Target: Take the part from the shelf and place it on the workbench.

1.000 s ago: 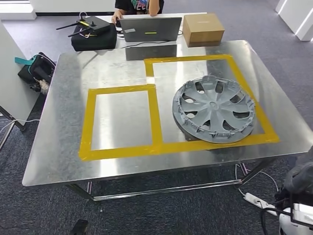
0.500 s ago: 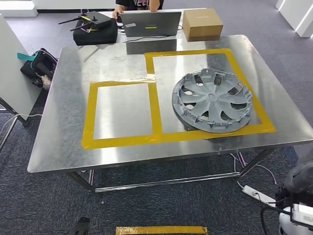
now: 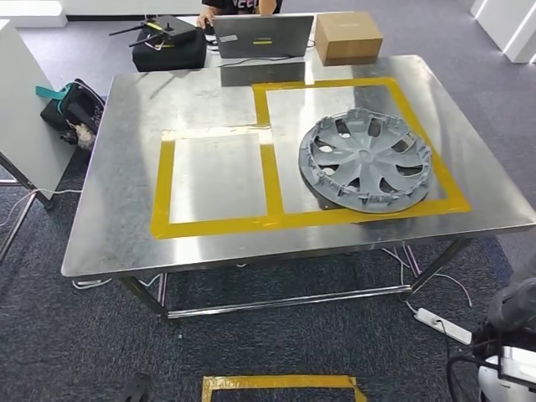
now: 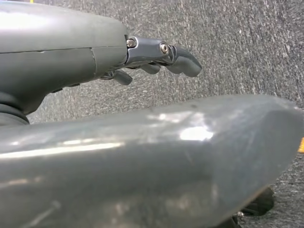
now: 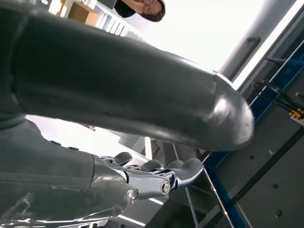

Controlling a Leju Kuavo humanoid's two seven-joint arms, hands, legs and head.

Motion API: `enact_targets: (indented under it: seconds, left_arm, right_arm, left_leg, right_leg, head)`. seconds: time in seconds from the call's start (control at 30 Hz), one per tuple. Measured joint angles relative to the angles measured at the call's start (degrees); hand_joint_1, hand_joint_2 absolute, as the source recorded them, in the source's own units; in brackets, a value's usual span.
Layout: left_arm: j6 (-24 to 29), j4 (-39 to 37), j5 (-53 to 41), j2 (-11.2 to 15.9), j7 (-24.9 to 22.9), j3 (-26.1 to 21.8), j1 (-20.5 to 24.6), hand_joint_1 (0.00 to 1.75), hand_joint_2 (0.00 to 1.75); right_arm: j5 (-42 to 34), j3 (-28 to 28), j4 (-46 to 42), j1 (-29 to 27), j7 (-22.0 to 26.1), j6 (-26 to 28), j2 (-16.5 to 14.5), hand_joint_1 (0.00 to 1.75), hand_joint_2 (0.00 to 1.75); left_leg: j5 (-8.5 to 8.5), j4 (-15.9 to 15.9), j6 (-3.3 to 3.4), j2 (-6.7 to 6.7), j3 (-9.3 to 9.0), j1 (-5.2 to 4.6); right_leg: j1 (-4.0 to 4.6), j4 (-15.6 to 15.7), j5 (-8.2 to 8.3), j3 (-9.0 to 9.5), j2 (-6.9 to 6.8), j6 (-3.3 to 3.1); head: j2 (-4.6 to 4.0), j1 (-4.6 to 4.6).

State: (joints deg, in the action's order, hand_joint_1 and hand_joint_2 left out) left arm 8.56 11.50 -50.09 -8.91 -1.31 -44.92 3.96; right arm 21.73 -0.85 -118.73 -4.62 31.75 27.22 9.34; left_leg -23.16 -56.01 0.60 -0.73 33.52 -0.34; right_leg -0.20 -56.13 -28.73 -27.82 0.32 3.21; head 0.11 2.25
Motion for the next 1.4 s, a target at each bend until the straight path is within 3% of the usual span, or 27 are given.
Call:
enact_targets:
  seconds: [0.1,0.17,0.23,0.27,0.3,0.33,0.37,0.43,0.47,0.5,0.6,0.63,0.7,0.77,0.8,0.83,0.93,1.0,1.1,1.13,1.2,1.27,1.3,1.33,1.4]
  left_arm:
    - [0.0,0.0,-0.2,0.0,-0.1,0.0,-0.1,0.00,0.00]
    - [0.0,0.0,-0.3,0.0,-0.1,0.0,-0.1,0.00,0.00]
    - [0.0,0.0,-0.3,0.0,-0.1,0.0,-0.1,0.00,0.00]
    - [0.0,0.0,-0.3,0.0,-0.1,0.0,-0.1,0.00,0.00]
    - [0.0,0.0,-0.3,0.0,-0.1,0.0,-0.2,0.00,0.00]
    - [0.0,0.0,-0.3,0.0,0.0,0.0,-0.2,0.00,0.00]
    - [-0.1,0.0,-0.3,0.0,0.0,0.0,-0.2,0.00,0.00]
    - [-0.1,0.0,-0.4,0.0,0.0,0.0,0.0,0.00,0.00]
    - [-0.1,0.0,-0.4,0.0,0.0,0.0,0.0,0.00,0.00]
    - [-0.1,0.0,-0.5,-0.1,0.1,0.0,0.1,0.00,0.00]
    - [-0.2,0.0,-0.7,-0.2,0.1,0.0,0.0,0.00,0.00]
    - [-0.2,0.0,-0.7,-0.2,0.1,0.0,0.0,0.00,0.00]
    - [-0.2,0.0,-0.8,-0.2,0.1,0.0,0.1,0.00,0.00]
    - [-0.2,0.0,-0.8,-0.3,0.1,0.0,0.1,0.00,0.00]
    - [-0.2,0.0,-0.8,-0.3,0.1,0.0,0.0,0.00,0.00]
    - [-0.2,0.0,-0.8,-0.3,0.1,0.0,0.0,0.00,0.00]
    - [-0.1,0.0,-0.8,-0.3,0.3,0.0,0.1,0.00,0.00]
    - [-0.1,0.0,-0.8,-0.3,0.5,0.0,0.1,0.00,0.00]
    - [-0.1,0.0,-0.8,-0.3,0.7,0.0,0.1,0.00,0.00]
    - [-0.1,0.0,-0.8,-0.3,0.7,0.0,0.1,0.00,0.00]
    - [-0.2,0.0,-0.9,-0.3,0.9,0.0,0.1,0.00,0.00]
    - [-0.5,0.0,-1.0,-0.3,1.2,0.0,0.0,0.00,0.00]
    - [-0.6,0.0,-1.0,-0.3,1.3,0.0,0.0,0.00,0.00]
    - [-0.7,0.0,-1.0,-0.3,1.4,0.0,0.0,0.00,0.00]
    - [-0.8,0.0,-1.0,-0.3,1.6,0.0,0.0,0.00,0.00]
  right_arm:
    - [0.0,-0.1,0.0,-0.4,0.0,-0.1,0.0,0.00,0.00]
    - [-0.1,-0.2,0.0,-0.6,0.0,-0.2,0.0,0.00,0.00]
    - [-0.2,-0.3,0.0,-1.0,0.1,-0.3,0.0,0.00,0.00]
    - [-0.2,-0.3,0.0,-1.2,0.1,-0.4,0.0,0.00,0.00]
    - [-0.3,-0.4,0.0,-1.3,0.1,-0.5,0.0,0.00,0.00]
    - [-0.4,-0.4,0.0,-1.4,0.2,-0.7,0.0,0.00,0.00]
    - [-0.5,-0.5,0.0,-1.5,0.2,-0.8,0.0,0.00,0.00]
    - [-0.5,-0.8,0.0,-1.5,0.2,-1.0,0.0,0.00,0.00]
    - [-0.5,-0.9,0.0,-1.5,0.3,-1.1,0.0,0.00,0.00]
    - [-0.5,-1.0,0.0,-1.5,0.3,-1.1,0.0,0.00,0.00]
    - [-0.6,-1.3,0.0,-1.5,0.3,-1.2,0.1,0.00,0.00]
    - [-0.7,-1.3,0.0,-1.5,0.3,-1.2,0.1,0.00,0.00]
    - [-0.7,-1.5,0.0,-1.5,0.3,-1.2,0.2,0.00,0.00]
    - [-1.0,-1.6,0.1,-1.5,0.3,-1.3,0.2,0.00,0.00]
    - [-1.1,-1.7,0.2,-1.5,0.3,-1.4,0.2,0.00,0.00]
    - [-1.2,-1.8,0.3,-1.5,0.4,-1.4,0.2,0.00,0.00]
    - [-1.4,-2.1,0.3,-1.4,0.7,-1.8,0.2,0.00,0.00]
    - [-1.5,-2.3,0.3,-1.3,0.9,-1.9,0.2,0.00,0.00]
    - [-1.5,-2.4,0.3,-1.3,1.0,-2.0,0.2,0.00,0.00]
    - [-1.5,-2.4,0.3,-1.3,1.0,-2.1,0.2,0.00,0.00]
    - [-1.5,-2.5,0.3,-1.3,0.9,-2.2,0.2,0.00,0.00]
    - [-1.4,-2.5,0.4,-1.5,0.9,-2.2,0.2,0.00,0.00]
    - [-1.4,-2.6,0.4,-1.5,0.9,-2.2,0.2,0.00,0.00]
    - [-1.3,-2.6,0.5,-1.6,0.9,-2.2,0.2,0.00,0.00]
    - [-1.4,-2.7,0.5,-1.7,0.9,-2.1,0.2,0.00,0.00]
  left_leg:
    - [0.05,-0.5,-1.03,0.00,0.64,0.06]
    - [-3.26,-4.2,-1.69,0.04,2.44,0.17]
    - [-7.94,-11.7,-2.24,0.06,5.32,0.35]
    - [-9.26,-14.9,-2.41,0.07,6.33,0.42]
    - [-9.38,-16.2,-2.49,0.07,6.41,0.46]
    - [-8.49,-15.4,-2.50,0.07,5.41,0.48]
    - [-6.97,-12.5,-2.47,0.08,3.41,0.52]
    - [-4.53,-4.5,-2.22,0.03,-1.77,0.57]
    - [-4.00,-1.8,-1.94,-0.05,-3.37,0.56]
    - [-3.92,-0.3,-1.58,-0.13,-4.13,0.51]
    - [-3.47,0.0,-0.23,-0.12,-3.35,0.47]
    - [-3.11,0.0,0.25,-0.04,-3.01,0.52]
    - [-2.30,0.1,0.95,0.08,-2.11,0.52]
    - [-1.45,0.0,1.20,0.10,-0.96,0.34]
    - [-1.02,0.0,1.21,0.10,-0.39,0.24]
    - [-0.63,-0.1,1.18,0.09,0.10,0.15]
    - [0.34,-0.2,0.83,0.05,1.01,-0.08]
    - [0.88,-0.3,0.28,0.04,1.28,-0.18]
    - [1.33,-0.3,-0.76,0.06,1.61,0.00]
    - [0.51,-1.2,-1.09,0.06,2.07,0.03]
    - [-3.45,-6.4,-1.70,0.08,4.32,0.18]
    - [-7.69,-14.1,-2.14,0.10,7.29,0.37]
    - [-8.48,-16.4,-2.26,0.10,7.90,0.43]
    - [-8.15,-16.5,-2.32,0.10,7.43,0.48]
    - [-5.21,-10.3,-2.35,0.12,3.22,0.59]
  right_leg:
    - [-0.13,0.1,0.90,-0.86,-0.02,-1.10]
    - [-0.40,0.3,1.82,-1.64,-0.18,-1.86]
    - [-0.35,0.2,2.65,-2.66,-0.29,-2.16]
    - [-0.33,0.1,3.01,-3.23,-0.34,-2.18]
    - [-0.33,0.0,3.34,-3.79,-0.38,-2.15]
    - [-0.34,-0.2,3.63,-4.30,-0.40,-2.06]
    - [-0.36,-0.3,3.89,-4.72,-0.39,-1.92]
    - [-0.31,-0.5,4.36,-5.38,-0.37,-1.46]
    - [-0.23,-0.7,4.59,-5.60,-0.36,-1.18]
    - [-0.13,-0.8,4.84,-5.83,-0.34,-0.87]
    - [-0.18,-1.2,5.16,-6.58,-0.25,0.00]
    - [-0.25,-2.3,4.13,-7.24,-0.24,0.25]
    - [-0.31,-8.2,-0.19,-9.69,-0.24,0.63]
    - [-0.30,-15.5,-4.37,-12.03,-0.25,0.80]
    - [-0.28,-17.1,-5.07,-12.13,-0.24,0.77]
    - [-0.26,-16.4,-4.61,-11.03,-0.24,0.66]
    - [-0.06,-5.0,-0.89,-3.22,-0.24,0.01]
    - [0.19,-0.3,-0.13,-0.58,-0.18,-0.40]
    - [0.33,0.1,0.57,-0.91,-0.13,-1.26]
    - [0.22,0.2,0.96,-1.03,-0.20,-1.64]
    - [-0.02,0.3,1.84,-1.53,-0.40,-2.19]
    - [-0.05,0.2,2.55,-2.56,-0.45,-2.33]
    - [-0.07,0.1,2.80,-3.02,-0.46,-2.28]
    - [-0.11,0.0,3.01,-3.39,-0.46,-2.17]
    - [-0.25,-0.2,3.29,-3.85,-0.45,-1.86]
  head:
    - [0.00,-0.03]
    - [0.00,-0.30]
    - [0.00,-0.56]
    - [0.00,-0.58]
    - [0.00,-0.58]
    - [0.00,-0.58]
    - [0.00,-0.59]
    - [0.00,-0.62]
    - [0.00,-0.60]
    - [0.00,-0.63]
    - [0.00,-0.57]
    - [0.00,-0.49]
    - [0.00,-0.39]
    - [0.00,-0.36]
    - [0.00,-0.36]
    - [0.00,-0.37]
    - [0.00,-0.37]
    - [0.00,-0.41]
    - [0.00,-0.44]
    - [0.00,-0.52]
    - [0.00,-0.70]
    - [0.00,-0.81]
    - [0.00,-0.81]
    - [0.00,-0.81]
    - [0.00,-0.81]
